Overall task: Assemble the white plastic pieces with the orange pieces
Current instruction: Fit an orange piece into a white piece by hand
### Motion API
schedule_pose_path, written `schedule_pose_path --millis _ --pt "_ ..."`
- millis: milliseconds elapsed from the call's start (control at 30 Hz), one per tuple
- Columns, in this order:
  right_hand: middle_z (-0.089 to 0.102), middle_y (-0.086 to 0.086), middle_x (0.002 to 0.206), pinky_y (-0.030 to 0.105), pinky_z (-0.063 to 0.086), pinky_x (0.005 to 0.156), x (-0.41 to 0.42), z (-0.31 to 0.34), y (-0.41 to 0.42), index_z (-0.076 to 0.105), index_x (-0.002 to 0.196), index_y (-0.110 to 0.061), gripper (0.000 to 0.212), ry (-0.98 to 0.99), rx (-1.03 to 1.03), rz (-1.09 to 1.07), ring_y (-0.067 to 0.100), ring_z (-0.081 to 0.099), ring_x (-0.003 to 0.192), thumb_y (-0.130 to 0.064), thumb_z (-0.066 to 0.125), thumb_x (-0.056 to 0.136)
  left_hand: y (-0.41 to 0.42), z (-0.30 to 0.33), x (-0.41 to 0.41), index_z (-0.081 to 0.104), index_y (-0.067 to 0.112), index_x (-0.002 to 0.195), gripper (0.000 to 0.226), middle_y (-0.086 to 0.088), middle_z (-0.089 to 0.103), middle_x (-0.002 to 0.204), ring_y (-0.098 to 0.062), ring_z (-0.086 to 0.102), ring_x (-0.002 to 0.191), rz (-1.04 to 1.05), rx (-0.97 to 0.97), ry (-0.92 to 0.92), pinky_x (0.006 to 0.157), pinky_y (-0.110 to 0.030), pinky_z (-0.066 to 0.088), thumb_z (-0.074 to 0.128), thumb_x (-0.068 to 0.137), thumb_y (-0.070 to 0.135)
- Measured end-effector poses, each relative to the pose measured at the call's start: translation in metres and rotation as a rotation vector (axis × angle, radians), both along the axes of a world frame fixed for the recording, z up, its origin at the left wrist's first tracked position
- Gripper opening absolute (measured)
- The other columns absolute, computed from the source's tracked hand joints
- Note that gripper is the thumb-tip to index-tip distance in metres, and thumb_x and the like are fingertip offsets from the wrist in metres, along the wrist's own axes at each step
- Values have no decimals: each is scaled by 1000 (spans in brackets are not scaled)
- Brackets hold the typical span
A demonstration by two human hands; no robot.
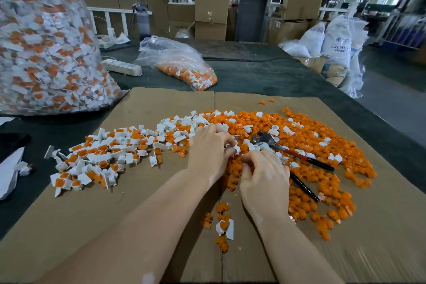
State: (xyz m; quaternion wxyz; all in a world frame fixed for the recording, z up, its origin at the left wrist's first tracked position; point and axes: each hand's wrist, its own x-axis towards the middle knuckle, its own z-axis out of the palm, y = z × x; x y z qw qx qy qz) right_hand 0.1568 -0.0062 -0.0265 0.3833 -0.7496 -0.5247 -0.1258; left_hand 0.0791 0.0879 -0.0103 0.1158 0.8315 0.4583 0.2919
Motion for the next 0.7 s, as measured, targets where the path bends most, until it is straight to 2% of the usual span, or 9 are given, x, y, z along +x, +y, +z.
schedule_pose_path --millis 100,133,200,300,367,533,600,700 --pt "65 1 78 35 41 76 -2 2 -2 68 79 -13 11 -13 14 51 22 62 80 -4 72 73 1 6 -13 68 21 98 12 10 53 96 -7 42 91 14 -37 -188 75 -16 28 61 89 26" --pt "64 -1 75 35 40 75 -3 3 -3 67 76 -14 11 -25 12 73 20 61 76 -7 73 71 0 8 -19 67 21 96 9 13 54 89 -2 46 81 21 -86 -255 67 -10 31 62 89 25" --pt "60 -6 67 33 39 73 -5 4 -5 63 70 -17 8 -63 -17 122 16 58 68 -17 71 70 -3 10 -31 62 24 89 2 19 56 79 3 51 72 40 -175 -344 59 -6 35 63 88 25" --pt "58 -8 65 34 39 72 -7 4 -6 60 68 -20 14 -141 -111 169 16 56 67 -30 69 71 -12 6 -45 58 28 79 11 12 62 78 -1 57 76 61 -250 -430 63 -10 37 66 86 25" --pt "61 -6 67 36 40 74 -8 2 -6 62 71 -20 17 -187 -177 165 18 58 69 -32 74 71 -20 3 -49 59 28 79 11 7 66 81 -7 60 80 50 -312 -480 69 -18 45 65 86 22" --pt "68 1 76 37 48 73 -6 2 -4 71 85 -14 19 -172 -128 189 23 64 75 -16 81 69 -37 -4 -52 62 24 88 3 4 67 80 -12 64 79 -9 -402 -516 78 -32 54 63 88 21" --pt "69 3 80 28 48 74 -4 2 -4 73 90 -10 22 -132 -49 220 21 65 78 -9 81 69 -38 -4 -52 63 23 88 2 2 68 80 -13 65 76 -32 -416 -534 77 -34 56 64 87 21" --pt "66 1 81 6 41 73 -2 5 -5 72 87 -9 9 5 24 294 11 61 77 -9 73 78 -38 -5 -54 64 21 97 11 0 67 84 -14 65 78 -55 -430 -519 76 -31 55 66 86 21"
